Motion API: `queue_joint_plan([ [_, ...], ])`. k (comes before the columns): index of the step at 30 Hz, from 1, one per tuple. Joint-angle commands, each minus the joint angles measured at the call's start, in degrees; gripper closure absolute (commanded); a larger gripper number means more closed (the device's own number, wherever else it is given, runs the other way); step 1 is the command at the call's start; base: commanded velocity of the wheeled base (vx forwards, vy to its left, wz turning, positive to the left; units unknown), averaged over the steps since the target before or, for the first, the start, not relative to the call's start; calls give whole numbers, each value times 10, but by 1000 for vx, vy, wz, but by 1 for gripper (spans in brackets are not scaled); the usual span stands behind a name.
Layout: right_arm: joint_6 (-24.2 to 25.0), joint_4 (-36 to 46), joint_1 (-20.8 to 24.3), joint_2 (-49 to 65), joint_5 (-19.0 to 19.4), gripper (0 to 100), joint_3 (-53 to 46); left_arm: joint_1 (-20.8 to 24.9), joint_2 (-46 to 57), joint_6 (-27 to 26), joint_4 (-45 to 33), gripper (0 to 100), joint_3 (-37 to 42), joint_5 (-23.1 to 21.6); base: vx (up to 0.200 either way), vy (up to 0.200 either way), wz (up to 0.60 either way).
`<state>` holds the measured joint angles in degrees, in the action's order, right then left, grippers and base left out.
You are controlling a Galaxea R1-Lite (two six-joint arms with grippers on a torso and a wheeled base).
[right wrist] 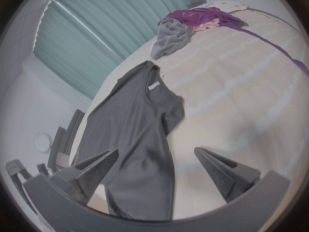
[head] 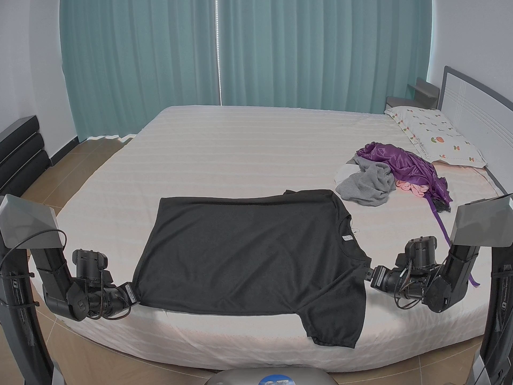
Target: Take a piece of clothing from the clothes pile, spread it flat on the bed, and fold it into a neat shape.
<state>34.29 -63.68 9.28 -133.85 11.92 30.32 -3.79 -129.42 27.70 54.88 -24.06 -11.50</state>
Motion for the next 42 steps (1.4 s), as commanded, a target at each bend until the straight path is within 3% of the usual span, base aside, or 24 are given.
queue_joint_plan([
  [1,-25,-27,5,12,32,0,-76,-1,0,1,0,100,0,-1,0,0,0],
  [10,-31,-93,32,-38,42,0,-96,-1,0,0,0,100,0,0,0,0,0],
  [26,-48,-102,61,-58,37,0,-87,-1,0,0,0,100,0,0,0,0,0],
  [38,-44,-110,58,-57,36,0,-91,-1,0,2,0,100,-2,-1,0,0,0],
  [39,-44,-110,56,-56,36,100,-91,0,0,4,0,100,-2,0,0,0,0],
  [42,-44,-110,50,-55,36,100,-94,0,1,10,0,100,-3,-1,0,0,0],
])
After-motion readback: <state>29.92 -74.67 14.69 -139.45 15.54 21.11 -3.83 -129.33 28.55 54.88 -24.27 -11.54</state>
